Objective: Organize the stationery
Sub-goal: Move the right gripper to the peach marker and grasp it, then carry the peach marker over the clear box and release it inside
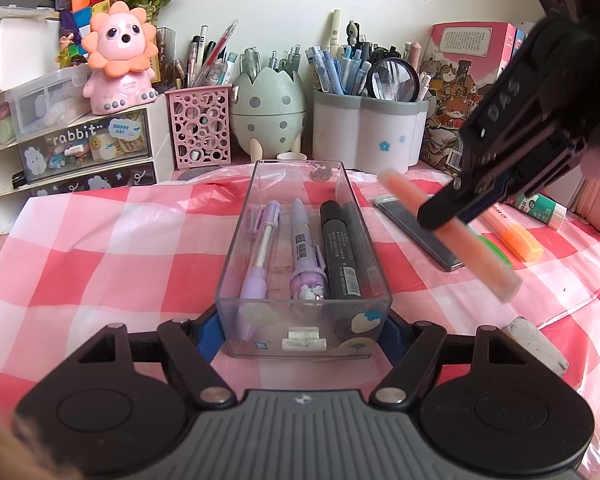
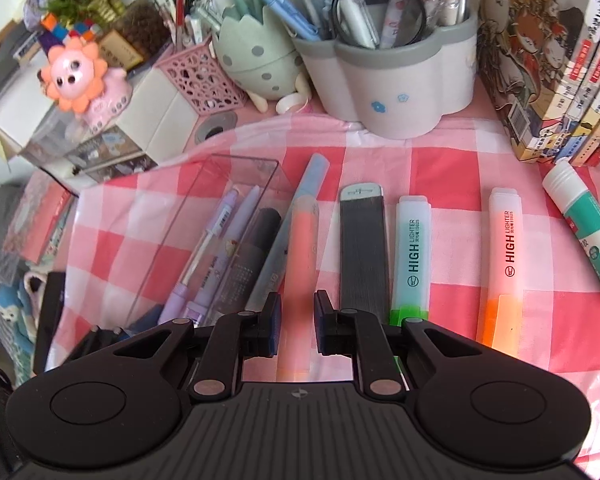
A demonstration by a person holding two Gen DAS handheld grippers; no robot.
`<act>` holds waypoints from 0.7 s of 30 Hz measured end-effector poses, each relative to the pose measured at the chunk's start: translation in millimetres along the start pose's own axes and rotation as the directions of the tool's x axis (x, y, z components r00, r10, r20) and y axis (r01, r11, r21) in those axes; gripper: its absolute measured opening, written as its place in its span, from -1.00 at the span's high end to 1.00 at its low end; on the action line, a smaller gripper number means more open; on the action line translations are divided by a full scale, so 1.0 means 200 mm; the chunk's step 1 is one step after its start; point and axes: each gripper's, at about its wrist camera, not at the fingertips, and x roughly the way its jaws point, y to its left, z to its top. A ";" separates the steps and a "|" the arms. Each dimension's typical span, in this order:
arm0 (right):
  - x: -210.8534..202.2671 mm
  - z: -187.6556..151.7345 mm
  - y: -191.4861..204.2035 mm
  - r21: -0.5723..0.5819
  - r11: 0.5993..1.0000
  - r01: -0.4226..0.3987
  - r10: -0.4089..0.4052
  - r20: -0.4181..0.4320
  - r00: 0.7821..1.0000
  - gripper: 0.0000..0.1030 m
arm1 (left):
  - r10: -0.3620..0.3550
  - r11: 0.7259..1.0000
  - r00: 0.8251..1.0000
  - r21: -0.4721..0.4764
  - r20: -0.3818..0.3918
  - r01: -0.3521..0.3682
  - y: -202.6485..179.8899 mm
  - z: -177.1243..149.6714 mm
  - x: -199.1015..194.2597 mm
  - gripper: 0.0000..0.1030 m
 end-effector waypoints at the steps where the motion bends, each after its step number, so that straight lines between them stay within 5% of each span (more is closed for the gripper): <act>1: -0.01 0.01 0.00 0.009 1.000 -0.006 0.006 0.007 1.000 0.71 | 0.000 1.000 1.000 0.000 0.000 0.000 0.00 0.00 0.00 0.08; 21: 0.05 0.14 0.21 0.155 0.983 -0.100 0.101 0.001 0.995 0.71 | 0.000 1.000 1.000 0.000 0.000 0.000 0.00 0.00 0.00 0.08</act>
